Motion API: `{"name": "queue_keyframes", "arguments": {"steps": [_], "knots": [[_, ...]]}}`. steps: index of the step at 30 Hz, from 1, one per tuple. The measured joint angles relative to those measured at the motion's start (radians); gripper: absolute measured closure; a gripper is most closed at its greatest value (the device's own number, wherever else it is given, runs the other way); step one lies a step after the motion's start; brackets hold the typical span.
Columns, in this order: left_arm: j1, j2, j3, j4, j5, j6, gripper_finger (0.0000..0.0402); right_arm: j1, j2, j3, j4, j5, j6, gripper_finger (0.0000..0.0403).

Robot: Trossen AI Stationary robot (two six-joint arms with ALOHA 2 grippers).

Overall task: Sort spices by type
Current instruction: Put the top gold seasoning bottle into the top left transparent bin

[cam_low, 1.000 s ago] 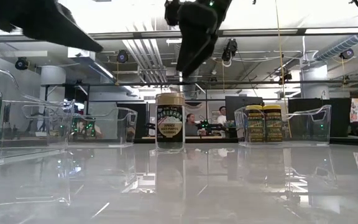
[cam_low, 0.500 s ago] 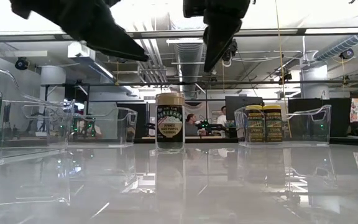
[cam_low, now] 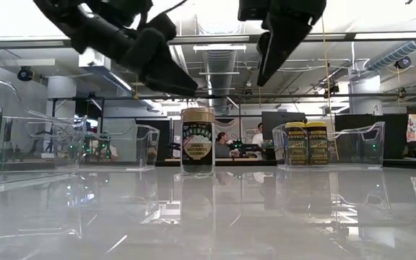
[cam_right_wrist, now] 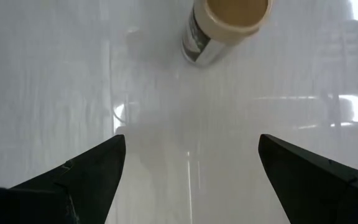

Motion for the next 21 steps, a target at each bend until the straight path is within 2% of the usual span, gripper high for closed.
{"name": "queue_keyframes", "arguments": {"steps": [4, 7, 21], "knots": [[0.02, 0.056, 0.055, -0.036, 0.081, -0.001, 0.0029, 0.002, -0.018, -0.044, 0.015, 0.0, 0.009, 0.0044], [0.039, 0.098, 0.089, -0.095, 0.082, 0.004, 0.0027, 0.005, -0.027, -0.067, 0.019, -0.001, 0.009, 0.0044], [0.075, 0.218, 0.166, -0.15, 0.123, 0.049, 0.0026, 0.006, -0.033, -0.084, 0.031, -0.002, -0.002, 0.0044]]}}
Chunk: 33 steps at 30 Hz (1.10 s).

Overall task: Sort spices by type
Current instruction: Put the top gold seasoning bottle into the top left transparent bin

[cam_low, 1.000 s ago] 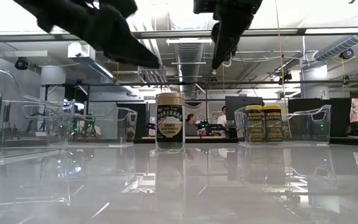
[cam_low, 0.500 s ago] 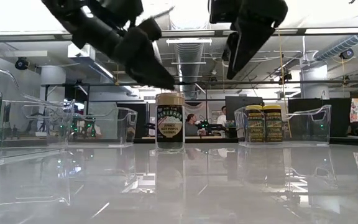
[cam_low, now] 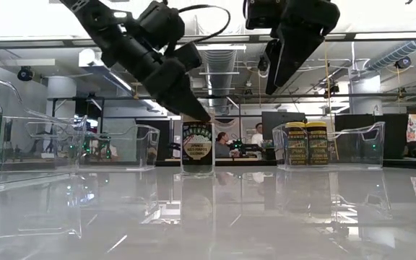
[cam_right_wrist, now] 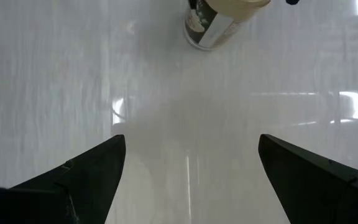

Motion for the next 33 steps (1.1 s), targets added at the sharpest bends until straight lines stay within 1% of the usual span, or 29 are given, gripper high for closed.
{"name": "queue_keyframes", "arguments": {"steps": [2, 10, 14, 27, 33], "knots": [[0.0, 0.009, 0.023, -0.023, 0.0, 0.004, 0.0026, 0.0, 0.0, 0.0, 0.003, 0.0, 0.0, 0.0044], [0.003, 0.037, 0.181, -0.271, 0.0, 0.054, 0.0026, 0.0, 0.0, 0.0, -0.01, -0.002, 0.025, 0.0044], [0.01, 0.062, 0.226, -0.378, 0.0, 0.058, 0.0026, 0.0, -0.008, 0.0, -0.041, -0.002, 0.035, 0.0044], [0.011, 0.148, 0.356, -0.538, -0.004, 0.079, 0.0026, 0.0, -0.041, 0.0, -0.058, 0.0, 0.034, 0.0044], [0.011, 0.152, 0.376, -0.558, -0.005, 0.084, 0.0026, 0.0, -0.041, -0.003, -0.063, 0.0, 0.033, 0.0044]]}}
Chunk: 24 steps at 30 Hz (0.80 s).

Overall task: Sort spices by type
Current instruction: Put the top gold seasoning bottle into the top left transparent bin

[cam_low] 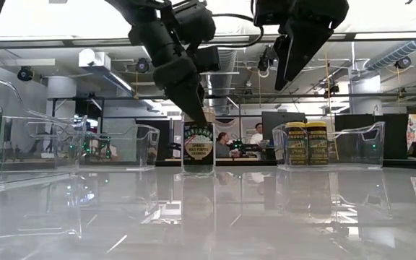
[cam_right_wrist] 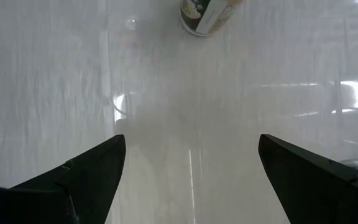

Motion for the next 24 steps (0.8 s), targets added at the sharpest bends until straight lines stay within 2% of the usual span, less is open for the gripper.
{"name": "queue_keyframes", "arguments": {"steps": [5, 8, 16, 24], "knots": [[0.0, 0.002, -0.001, 0.001, 0.0, 0.001, 0.003, 0.0, 0.0, 0.0, 0.0, 0.0, -0.001, 0.0044], [0.0, 0.004, -0.003, -0.002, 0.0, 0.01, 0.0046, 0.0, 0.0, 0.0, 0.002, 0.0, 0.001, 0.0044], [-0.001, 0.003, -0.007, -0.008, 0.008, 0.029, 0.0144, 0.0, 0.001, 0.0, 0.005, 0.0, 0.001, 0.0044], [-0.001, -0.006, 0.004, -0.037, 0.003, 0.08, 0.0144, 0.0, 0.001, 0.0, 0.008, 0.0, 0.0, 0.0044]]}}
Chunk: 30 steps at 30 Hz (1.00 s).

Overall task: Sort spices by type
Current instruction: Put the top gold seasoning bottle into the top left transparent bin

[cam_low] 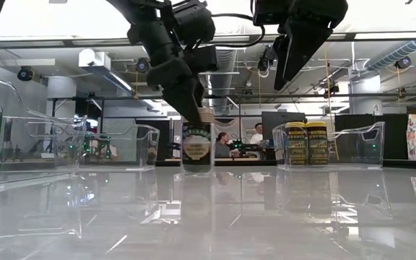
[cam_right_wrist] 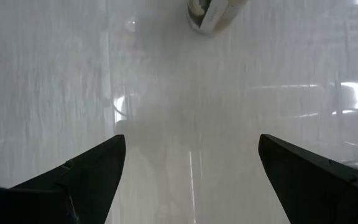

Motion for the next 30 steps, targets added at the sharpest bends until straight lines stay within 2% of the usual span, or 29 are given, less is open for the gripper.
{"name": "queue_keyframes", "arguments": {"steps": [4, 10, 13, 16, 21, 26, 30], "knots": [[0.003, -0.054, 0.017, -0.062, -0.005, 0.021, 0.0144, 0.0, 0.0, 0.0, -0.003, 0.0, 0.0, 0.0044], [0.033, -0.21, 0.016, -0.172, -0.009, 0.033, 0.0144, 0.0, -0.002, 0.0, -0.008, 0.0, -0.001, 0.0044], [0.073, -0.309, 0.012, -0.221, -0.079, 0.038, 0.0144, 0.0, -0.003, 0.0, -0.007, 0.0, -0.001, 0.0044], [0.149, -0.393, 0.01, -0.271, -0.126, 0.044, 0.0144, 0.0, -0.003, -0.001, -0.007, -0.001, -0.001, 0.0044], [0.334, -0.486, 0.008, -0.311, -0.125, 0.079, 0.0144, 0.0, -0.002, -0.004, -0.008, -0.001, 0.002, 0.0044], [0.515, -0.496, 0.007, -0.322, -0.088, 0.149, 0.0144, 0.0, -0.002, -0.004, -0.008, -0.001, 0.007, 0.0044], [0.6, -0.453, 0.007, -0.321, -0.031, 0.205, 0.0144, 0.0, -0.002, -0.005, -0.007, -0.001, 0.006, 0.0044]]}}
